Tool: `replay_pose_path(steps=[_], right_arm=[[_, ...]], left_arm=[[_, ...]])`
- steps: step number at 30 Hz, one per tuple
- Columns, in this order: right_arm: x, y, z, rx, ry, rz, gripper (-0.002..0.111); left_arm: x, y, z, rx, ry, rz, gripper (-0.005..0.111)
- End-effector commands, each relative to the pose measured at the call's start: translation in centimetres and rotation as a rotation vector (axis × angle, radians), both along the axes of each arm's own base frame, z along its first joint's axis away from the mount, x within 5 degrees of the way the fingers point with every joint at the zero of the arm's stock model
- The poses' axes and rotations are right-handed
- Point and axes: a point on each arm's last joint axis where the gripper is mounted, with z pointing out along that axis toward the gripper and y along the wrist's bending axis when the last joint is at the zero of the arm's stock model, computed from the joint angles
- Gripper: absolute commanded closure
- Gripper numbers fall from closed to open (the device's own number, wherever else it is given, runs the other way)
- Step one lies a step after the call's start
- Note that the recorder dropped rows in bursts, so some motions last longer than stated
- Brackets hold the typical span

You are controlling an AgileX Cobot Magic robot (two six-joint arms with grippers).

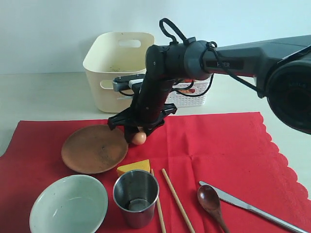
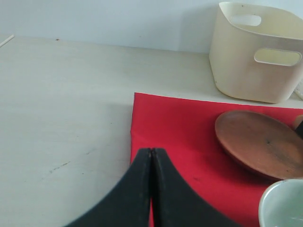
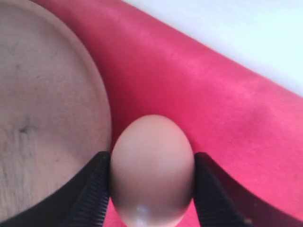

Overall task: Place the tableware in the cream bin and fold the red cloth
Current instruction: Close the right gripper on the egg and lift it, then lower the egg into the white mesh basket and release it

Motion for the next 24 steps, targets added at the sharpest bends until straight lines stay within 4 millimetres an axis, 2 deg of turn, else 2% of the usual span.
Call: replay_pose_path(steps=[1, 6, 14, 20, 24], right_arm=[[0.1, -0.5, 0.2, -0.055, -0.033, 0.033, 0.108], [0.1, -0.7, 2.6, -0.057, -0.078, 0.046, 0.108], [-0.3, -1.9, 8.6, -0.057, -0.199, 0.065, 0.108], [0.1, -4.2, 12.9, -0.033, -0.288, 0.026, 0.108], [1.1, -6.7, 14.4, -0.026, -0.320, -0.025, 0.108]], left_arm=[[0.0, 0.0, 0.0, 0.001, -0.013, 0.001, 0.107], [0.0, 0.0, 0.0, 0.001, -0.013, 0.001, 0.107], [0.0, 0.0, 0.0, 0.001, -0.013, 0.001, 0.107], [0.0, 0.0, 0.0, 0.001, -0.013, 0.001, 0.107], [0.0, 0.0, 0.0, 0.001, -0.013, 0.001, 0.107]])
